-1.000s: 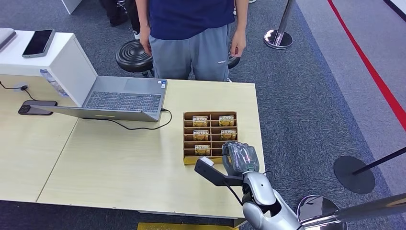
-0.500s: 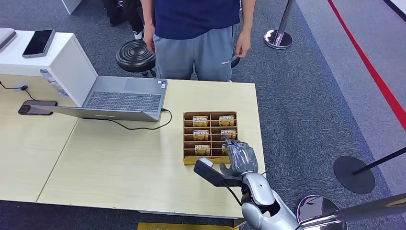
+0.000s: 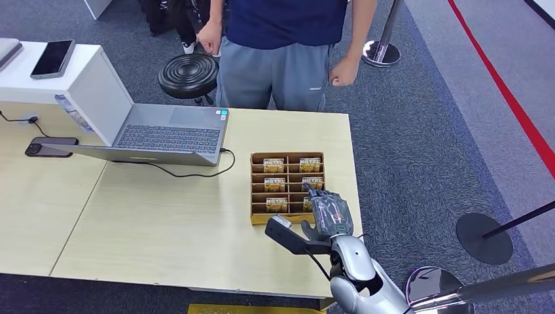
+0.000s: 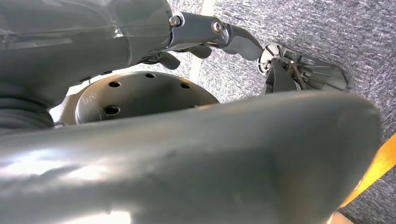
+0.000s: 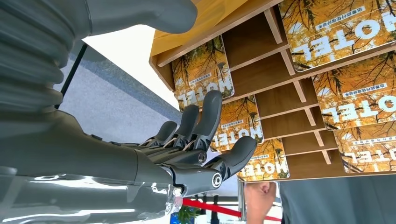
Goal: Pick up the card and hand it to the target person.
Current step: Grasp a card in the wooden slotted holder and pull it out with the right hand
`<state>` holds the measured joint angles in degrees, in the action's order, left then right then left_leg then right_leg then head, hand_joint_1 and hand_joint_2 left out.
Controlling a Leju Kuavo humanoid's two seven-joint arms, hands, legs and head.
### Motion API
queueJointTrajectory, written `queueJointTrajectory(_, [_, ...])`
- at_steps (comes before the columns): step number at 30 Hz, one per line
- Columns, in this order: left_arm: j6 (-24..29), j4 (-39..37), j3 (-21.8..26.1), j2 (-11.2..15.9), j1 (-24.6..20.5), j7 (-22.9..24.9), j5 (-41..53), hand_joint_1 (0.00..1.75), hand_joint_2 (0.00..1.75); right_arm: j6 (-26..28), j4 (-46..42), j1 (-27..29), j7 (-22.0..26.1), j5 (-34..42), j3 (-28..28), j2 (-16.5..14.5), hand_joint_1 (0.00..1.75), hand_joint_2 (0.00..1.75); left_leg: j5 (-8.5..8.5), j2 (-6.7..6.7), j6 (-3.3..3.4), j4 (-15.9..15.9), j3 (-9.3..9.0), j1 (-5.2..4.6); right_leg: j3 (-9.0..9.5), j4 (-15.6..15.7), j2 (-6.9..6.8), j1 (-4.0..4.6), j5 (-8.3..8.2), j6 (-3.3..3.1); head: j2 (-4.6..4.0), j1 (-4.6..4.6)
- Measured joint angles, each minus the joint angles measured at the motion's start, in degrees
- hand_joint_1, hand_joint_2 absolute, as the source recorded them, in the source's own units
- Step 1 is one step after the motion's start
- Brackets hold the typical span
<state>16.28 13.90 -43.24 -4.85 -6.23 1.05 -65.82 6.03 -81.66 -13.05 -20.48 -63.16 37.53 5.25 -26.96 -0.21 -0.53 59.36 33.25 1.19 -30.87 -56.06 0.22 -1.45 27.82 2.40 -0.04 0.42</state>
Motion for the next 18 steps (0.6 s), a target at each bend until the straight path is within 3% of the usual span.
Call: queueJointTrajectory(18, [0.2,0.0,0.1,-0.1,0.0,0.1,0.7,0.00,0.00,2.0,-1.9,0.2,0.1,-1.9,-0.1,0.0,0.52,1.75,0.00,0.00,0.00,0.0,0.00,0.00,0.00,0.0,0.00,0.00,0.00,0.00,0.00,0.00])
